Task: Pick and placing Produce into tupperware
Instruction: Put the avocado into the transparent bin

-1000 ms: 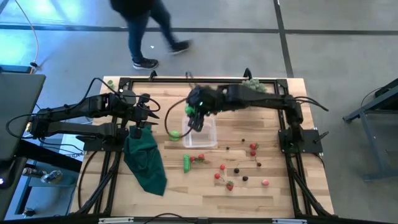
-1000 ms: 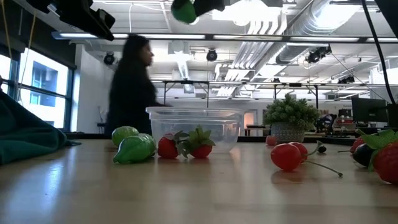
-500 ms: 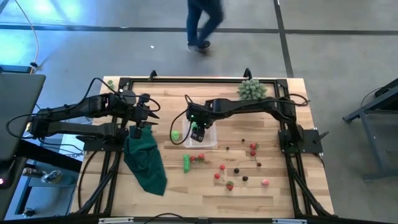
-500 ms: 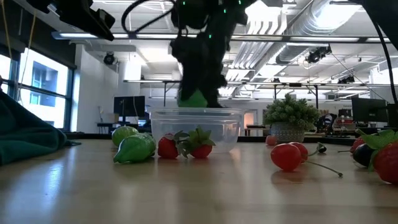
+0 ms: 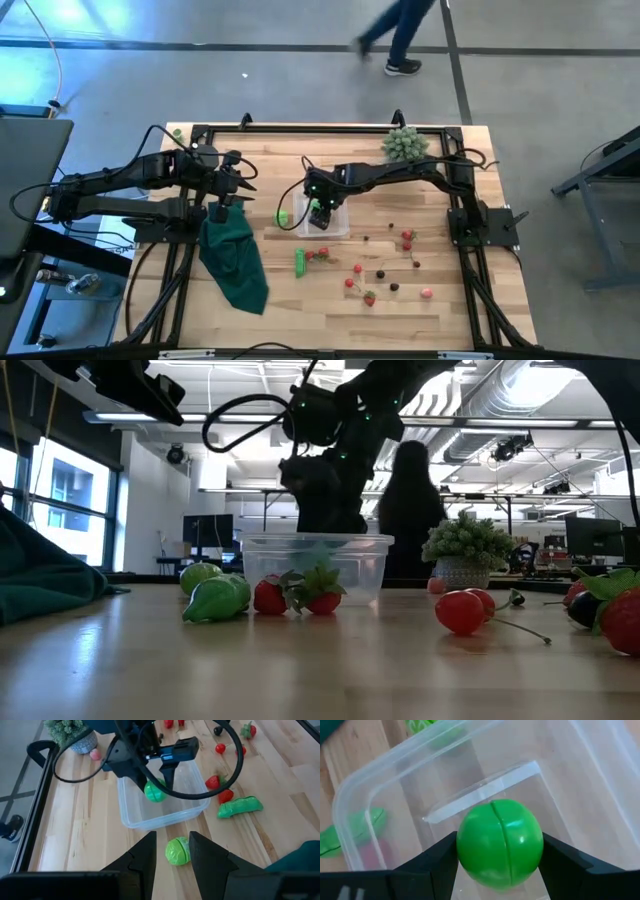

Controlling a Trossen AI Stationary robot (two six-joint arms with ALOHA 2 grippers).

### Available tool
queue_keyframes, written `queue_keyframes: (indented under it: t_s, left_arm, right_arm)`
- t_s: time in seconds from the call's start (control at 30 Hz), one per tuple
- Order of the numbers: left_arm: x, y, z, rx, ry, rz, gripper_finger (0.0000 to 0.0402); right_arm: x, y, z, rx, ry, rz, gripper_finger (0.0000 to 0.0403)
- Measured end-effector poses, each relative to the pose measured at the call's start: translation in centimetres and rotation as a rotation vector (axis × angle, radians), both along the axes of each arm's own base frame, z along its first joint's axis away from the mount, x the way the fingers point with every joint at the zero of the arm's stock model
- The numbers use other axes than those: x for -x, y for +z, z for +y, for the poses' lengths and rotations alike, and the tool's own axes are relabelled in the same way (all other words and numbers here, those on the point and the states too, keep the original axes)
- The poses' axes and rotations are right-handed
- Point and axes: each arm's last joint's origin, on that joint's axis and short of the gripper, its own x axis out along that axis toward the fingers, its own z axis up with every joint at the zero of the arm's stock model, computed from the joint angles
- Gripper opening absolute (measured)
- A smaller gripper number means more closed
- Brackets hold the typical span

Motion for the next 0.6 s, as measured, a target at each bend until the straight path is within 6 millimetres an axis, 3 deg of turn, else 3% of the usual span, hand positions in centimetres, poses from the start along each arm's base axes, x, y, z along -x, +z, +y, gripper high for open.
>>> queue_keyframes:
  t_s: [0.6]
  left_arm:
    - [0.01, 0.0, 0.0, 0.0, 0.0, 0.0, 0.0106]
  right_arm:
    - [-0.24, -0.73, -0.62, -0.016, 0.029, -0.009, 0.023]
